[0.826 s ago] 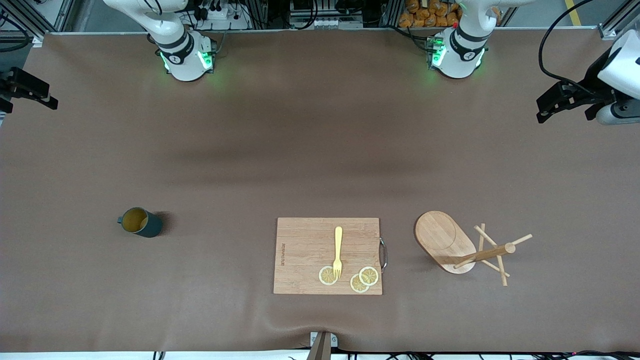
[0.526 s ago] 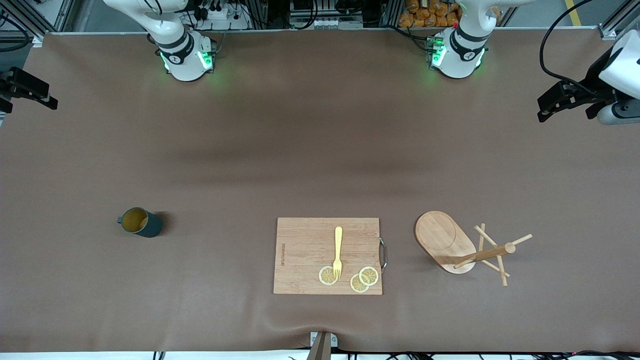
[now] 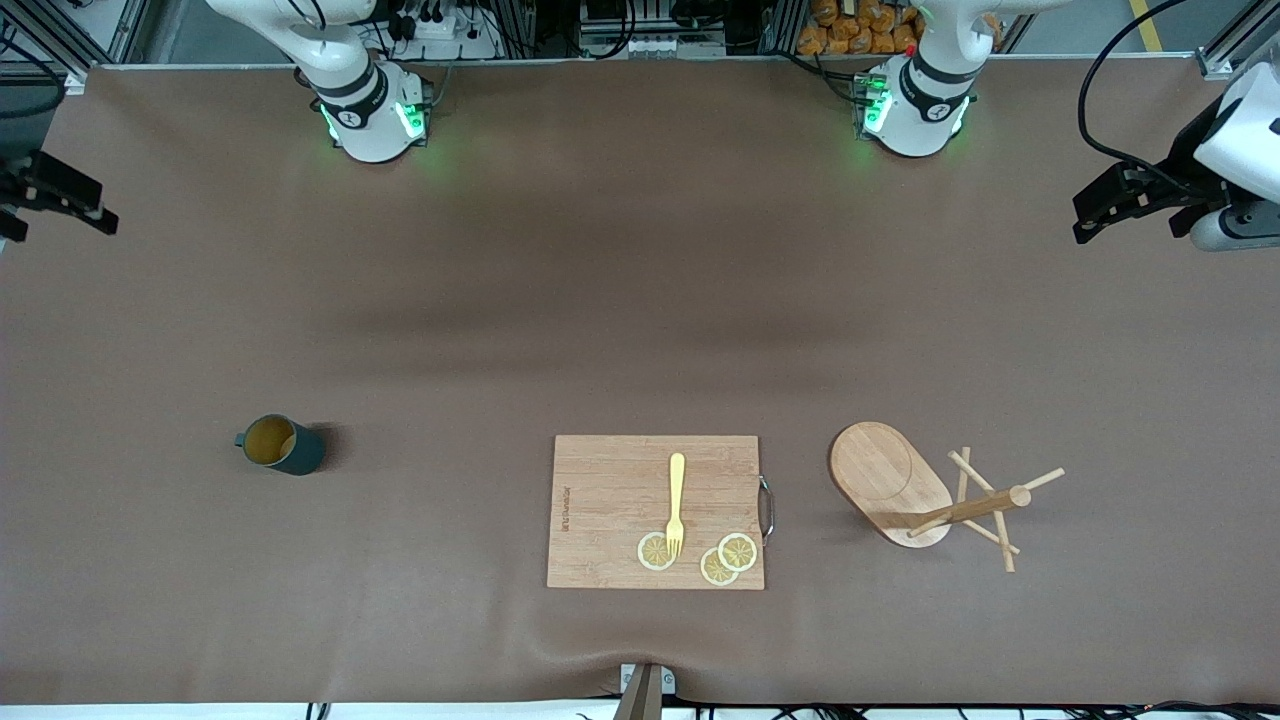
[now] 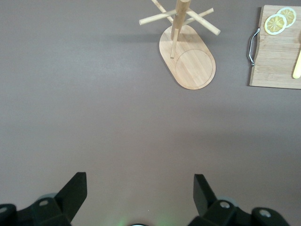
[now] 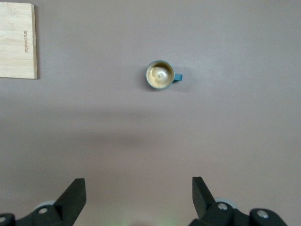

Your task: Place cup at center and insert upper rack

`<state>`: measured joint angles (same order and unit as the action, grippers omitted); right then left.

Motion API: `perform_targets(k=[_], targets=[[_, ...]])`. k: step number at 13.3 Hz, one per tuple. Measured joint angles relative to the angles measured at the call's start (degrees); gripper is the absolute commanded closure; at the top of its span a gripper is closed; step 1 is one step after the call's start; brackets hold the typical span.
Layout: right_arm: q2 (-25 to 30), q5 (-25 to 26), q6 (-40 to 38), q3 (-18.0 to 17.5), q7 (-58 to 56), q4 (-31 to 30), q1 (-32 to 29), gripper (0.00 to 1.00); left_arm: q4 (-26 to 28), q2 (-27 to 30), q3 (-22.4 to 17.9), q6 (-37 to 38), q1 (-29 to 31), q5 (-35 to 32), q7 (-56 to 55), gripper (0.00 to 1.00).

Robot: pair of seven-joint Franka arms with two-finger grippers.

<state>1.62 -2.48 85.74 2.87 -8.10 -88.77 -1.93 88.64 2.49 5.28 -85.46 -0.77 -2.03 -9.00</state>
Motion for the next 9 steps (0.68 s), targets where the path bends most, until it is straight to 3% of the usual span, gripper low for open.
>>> perform_targets(k=[2, 9], targets=[[-3.1, 0.0, 5.5, 0.0, 0.1, -2.5, 0.8, 0.00, 0.0, -0.2, -0.1, 0.0, 0.1, 0.0, 0.0, 0.00], [-23.4, -0.1, 24.4, 0.0, 0.3, -4.5, 1.8, 0.00, 0.0, -1.8, 0.1, 0.0, 0.0, 0.8, 0.0, 0.00]])
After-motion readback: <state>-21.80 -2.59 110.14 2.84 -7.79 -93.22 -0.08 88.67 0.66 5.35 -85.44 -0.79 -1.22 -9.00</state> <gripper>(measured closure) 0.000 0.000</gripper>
